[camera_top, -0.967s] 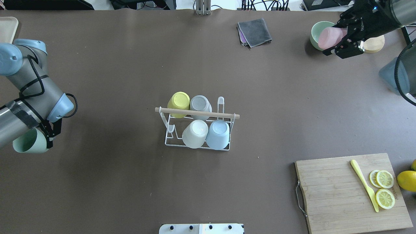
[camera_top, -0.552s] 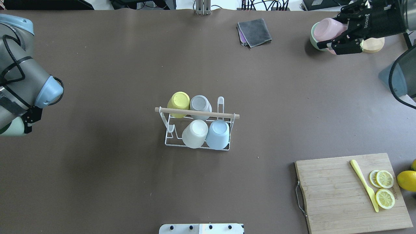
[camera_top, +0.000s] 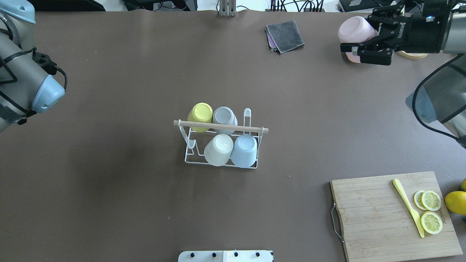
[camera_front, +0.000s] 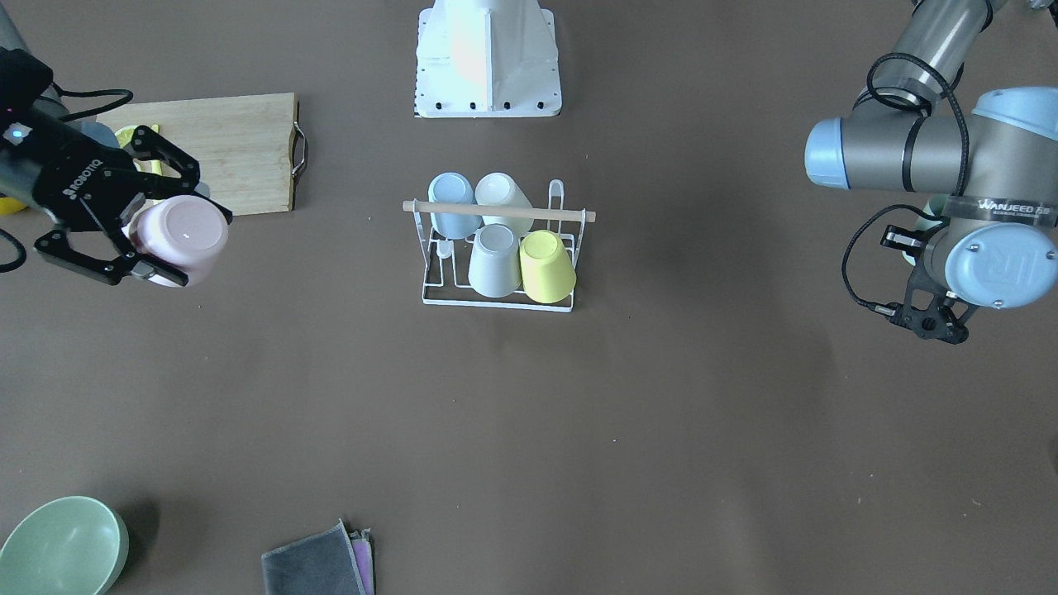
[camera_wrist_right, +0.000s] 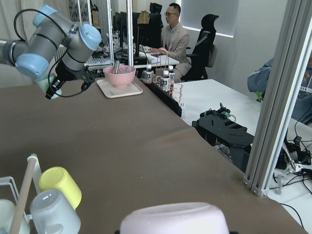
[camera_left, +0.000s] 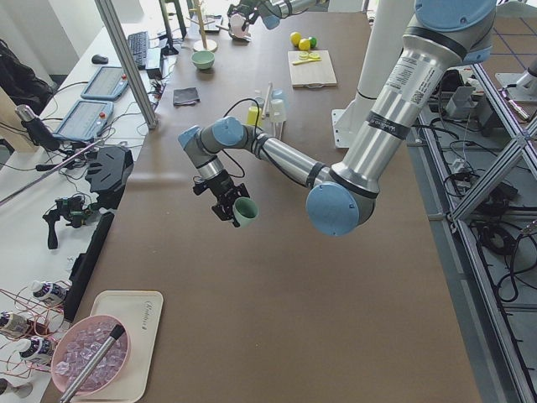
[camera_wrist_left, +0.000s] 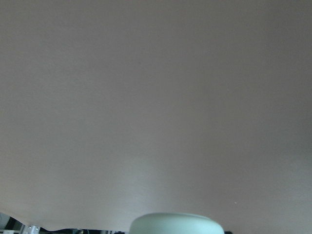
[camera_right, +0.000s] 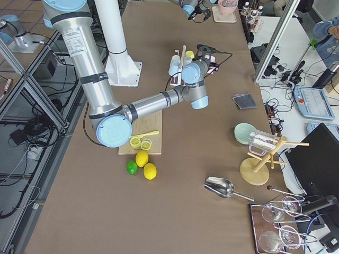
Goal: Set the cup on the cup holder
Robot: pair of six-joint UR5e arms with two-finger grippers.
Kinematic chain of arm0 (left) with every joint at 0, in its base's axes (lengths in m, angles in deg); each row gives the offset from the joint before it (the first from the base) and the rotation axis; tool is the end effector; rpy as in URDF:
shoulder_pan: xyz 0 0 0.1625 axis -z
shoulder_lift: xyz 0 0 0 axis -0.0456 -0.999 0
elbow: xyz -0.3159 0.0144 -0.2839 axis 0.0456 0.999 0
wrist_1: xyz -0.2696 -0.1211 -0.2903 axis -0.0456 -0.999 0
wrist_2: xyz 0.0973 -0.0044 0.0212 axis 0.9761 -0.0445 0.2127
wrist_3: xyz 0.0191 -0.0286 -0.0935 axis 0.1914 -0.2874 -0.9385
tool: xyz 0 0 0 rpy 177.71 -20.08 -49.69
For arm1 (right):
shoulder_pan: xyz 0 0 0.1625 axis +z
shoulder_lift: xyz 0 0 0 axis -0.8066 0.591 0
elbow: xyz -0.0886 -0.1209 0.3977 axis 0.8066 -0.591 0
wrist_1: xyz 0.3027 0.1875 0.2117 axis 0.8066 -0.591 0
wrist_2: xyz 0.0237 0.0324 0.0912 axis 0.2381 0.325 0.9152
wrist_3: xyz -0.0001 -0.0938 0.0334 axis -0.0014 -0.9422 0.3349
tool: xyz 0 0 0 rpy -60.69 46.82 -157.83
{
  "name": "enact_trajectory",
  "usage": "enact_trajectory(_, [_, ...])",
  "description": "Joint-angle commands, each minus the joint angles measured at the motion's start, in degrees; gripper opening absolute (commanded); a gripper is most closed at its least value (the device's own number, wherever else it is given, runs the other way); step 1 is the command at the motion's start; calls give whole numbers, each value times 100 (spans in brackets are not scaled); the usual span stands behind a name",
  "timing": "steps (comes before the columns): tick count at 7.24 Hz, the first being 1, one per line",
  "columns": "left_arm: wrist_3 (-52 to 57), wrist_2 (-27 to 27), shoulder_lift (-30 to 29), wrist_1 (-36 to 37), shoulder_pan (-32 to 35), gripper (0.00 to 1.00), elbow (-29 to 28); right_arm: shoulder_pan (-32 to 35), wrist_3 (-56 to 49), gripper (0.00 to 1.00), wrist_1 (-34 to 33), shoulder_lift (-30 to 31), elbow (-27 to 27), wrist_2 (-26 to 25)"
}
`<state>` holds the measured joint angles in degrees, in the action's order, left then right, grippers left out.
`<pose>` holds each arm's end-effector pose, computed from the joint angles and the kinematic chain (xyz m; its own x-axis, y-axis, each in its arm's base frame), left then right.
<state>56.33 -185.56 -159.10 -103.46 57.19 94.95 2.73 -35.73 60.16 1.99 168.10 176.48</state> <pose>0.2278 -0.5831 0.4816 0.7299 0.5519 -0.4034 -0.6534 0.7366 -0.1745 -0.2335 -0.5033 0.3139 0.3050 -0.9118 0.2748 -0.4082 0.1356 0.9028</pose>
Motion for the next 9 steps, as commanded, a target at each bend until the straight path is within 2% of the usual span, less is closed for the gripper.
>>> enact_trajectory(1, [-46, 739, 21, -853, -30, 0, 551, -1172, 169, 0, 584, -32, 6, -1349])
enact_trajectory(2, [-29, 819, 64, -1361, -30, 0, 571, -1403, 169, 0, 558, -93, 14, -1581])
enact_trajectory(3, [-115, 1072, 273, -2576, -21, 0, 519, -1466, 169, 0, 532, -146, 6, -1583])
enact_trajectory(4, [-717, 1083, 563, -3510, -13, 0, 570, -1475, 169, 0, 523, -155, 6, -1583])
enact_trajectory(6, [-1212, 1039, 794, -4797, -21, 0, 606, -1545, 160, 0, 480, -173, 6, -1583])
enact_trajectory(7, [-1546, 1022, 820, -5481, -13, 0, 719, -1555, 116, 0, 183, -207, 14, -1583])
enact_trajectory(9, [-3062, 943, 987, -6536, -56, 0, 782, -1625, 90, 0, -345, -575, 14, -1644])
